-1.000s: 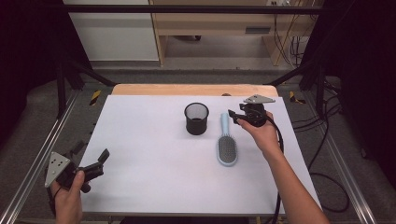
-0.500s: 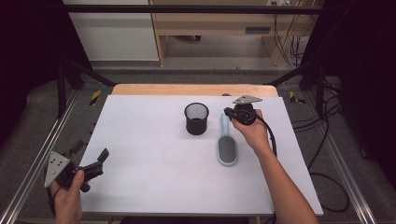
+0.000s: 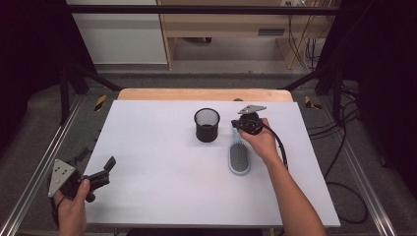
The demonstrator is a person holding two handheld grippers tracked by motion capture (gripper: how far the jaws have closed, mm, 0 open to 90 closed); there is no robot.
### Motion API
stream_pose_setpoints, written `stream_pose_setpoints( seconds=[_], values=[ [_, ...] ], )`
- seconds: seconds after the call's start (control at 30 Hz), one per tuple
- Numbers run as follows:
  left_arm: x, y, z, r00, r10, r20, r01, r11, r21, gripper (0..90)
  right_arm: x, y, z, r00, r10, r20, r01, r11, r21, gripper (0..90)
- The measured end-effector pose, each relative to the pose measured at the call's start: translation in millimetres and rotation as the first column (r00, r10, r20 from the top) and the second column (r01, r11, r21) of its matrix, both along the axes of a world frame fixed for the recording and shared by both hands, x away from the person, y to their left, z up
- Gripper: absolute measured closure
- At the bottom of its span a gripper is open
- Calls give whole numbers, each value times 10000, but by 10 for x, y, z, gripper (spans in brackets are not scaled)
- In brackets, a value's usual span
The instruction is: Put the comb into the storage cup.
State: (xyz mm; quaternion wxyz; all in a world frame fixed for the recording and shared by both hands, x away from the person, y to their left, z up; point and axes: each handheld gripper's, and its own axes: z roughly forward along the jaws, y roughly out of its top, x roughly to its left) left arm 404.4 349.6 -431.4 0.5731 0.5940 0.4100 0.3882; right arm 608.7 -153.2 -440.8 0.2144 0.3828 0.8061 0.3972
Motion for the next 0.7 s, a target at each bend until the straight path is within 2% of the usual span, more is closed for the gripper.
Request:
stream_pose_setpoints(
  seconds=[0.27,0.7],
  values=[
    [1,-6,3,10000,-15,23,15,10000,28,29,36,47,-106,9992,75,-403,-93,9989,-464,900],
    [-1,-19,4,10000,-28,25,27,9999,140,29,58,61,-188,9982,129,-586,-183,9956,-923,900]
  ],
)
